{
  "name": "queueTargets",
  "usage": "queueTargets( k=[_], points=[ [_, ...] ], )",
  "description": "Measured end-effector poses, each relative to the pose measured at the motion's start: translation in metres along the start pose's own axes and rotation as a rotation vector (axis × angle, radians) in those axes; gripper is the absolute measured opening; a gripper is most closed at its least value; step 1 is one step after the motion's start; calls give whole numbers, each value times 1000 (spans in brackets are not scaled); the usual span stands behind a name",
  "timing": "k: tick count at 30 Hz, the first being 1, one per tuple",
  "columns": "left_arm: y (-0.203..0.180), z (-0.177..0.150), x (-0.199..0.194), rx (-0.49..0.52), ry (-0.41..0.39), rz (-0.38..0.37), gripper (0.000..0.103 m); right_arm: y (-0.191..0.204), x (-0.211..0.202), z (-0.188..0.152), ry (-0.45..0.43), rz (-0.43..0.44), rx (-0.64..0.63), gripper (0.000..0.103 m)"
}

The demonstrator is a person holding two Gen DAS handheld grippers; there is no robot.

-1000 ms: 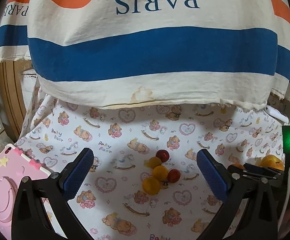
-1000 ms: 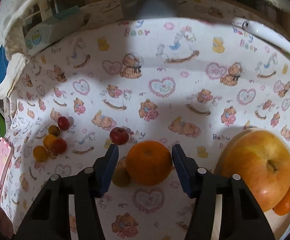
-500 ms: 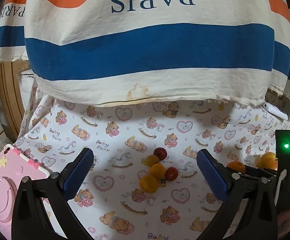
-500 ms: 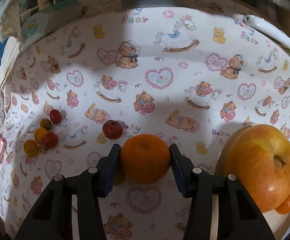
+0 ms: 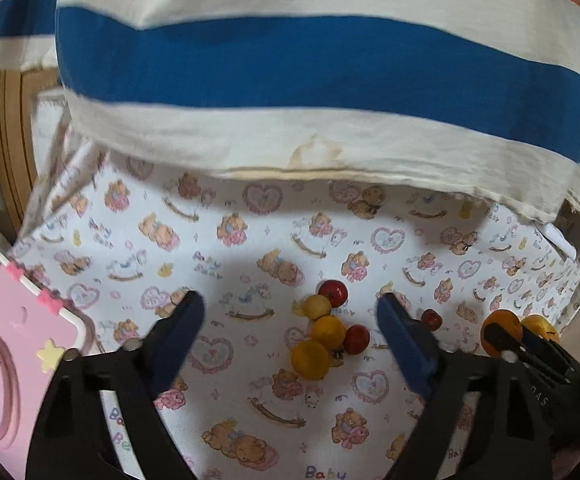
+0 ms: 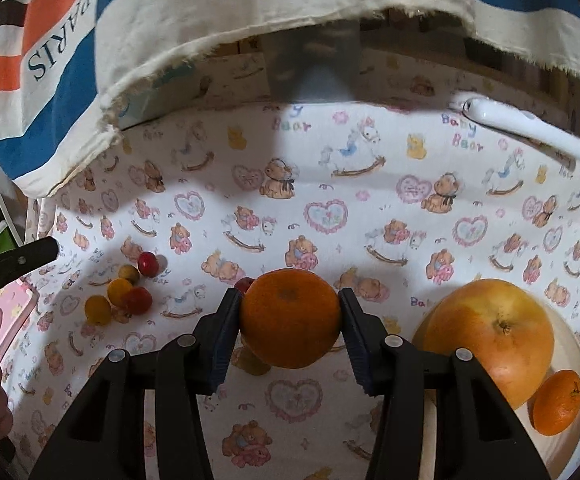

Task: Organize fruits
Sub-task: 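Lift the orange with the right tool while the left tool approaches the small yellow tomatoes, then grasp a small yellow tomato with the left tool while the right tool carries the orange toward the plate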

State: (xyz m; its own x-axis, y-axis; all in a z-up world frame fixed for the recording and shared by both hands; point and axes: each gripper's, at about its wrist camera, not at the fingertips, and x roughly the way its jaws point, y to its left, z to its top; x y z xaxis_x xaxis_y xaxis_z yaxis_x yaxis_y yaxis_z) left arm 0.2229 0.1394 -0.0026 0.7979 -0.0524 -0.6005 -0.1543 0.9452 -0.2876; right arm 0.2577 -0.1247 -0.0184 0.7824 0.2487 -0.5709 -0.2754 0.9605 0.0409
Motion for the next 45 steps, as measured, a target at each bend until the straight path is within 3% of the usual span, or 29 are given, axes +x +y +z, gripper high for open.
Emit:
queueTargets(
  k=[4,6,7,14,17,26,33,38,45],
  points=[
    [3,0,15,-21,87,-75,65,5,-1,-3,-5,-1,-19,50],
    [-1,-2,23,-9,138,-95,46,7,-1,-3,-10,1,-23,50],
    [-4,-5,28,1,168,-93,43,7,-2,-3,-13,1,-25,50],
    [-19,-19,46,77,257,-51,39,9,-2,-3,-10,-3,-35,51],
    [-20,-22,50,80,283,-40,28,8,-1,-3,-9,-3,-34,51],
    [-21,-30,40,104,226,-32,27,8,-1,-4,-15,-8,-35,51],
    [-52,-28,7,264,69,27,27,7,-10,-5,-31,-17,-35,51],
    [-72,-32,-16,322,-21,-14,27,8,-25,-12,-37,-53,-63,51],
    [-99,-44,-28,372,-33,-88,27,-6,-64,-21,-53,-54,-50,51]
  ],
)
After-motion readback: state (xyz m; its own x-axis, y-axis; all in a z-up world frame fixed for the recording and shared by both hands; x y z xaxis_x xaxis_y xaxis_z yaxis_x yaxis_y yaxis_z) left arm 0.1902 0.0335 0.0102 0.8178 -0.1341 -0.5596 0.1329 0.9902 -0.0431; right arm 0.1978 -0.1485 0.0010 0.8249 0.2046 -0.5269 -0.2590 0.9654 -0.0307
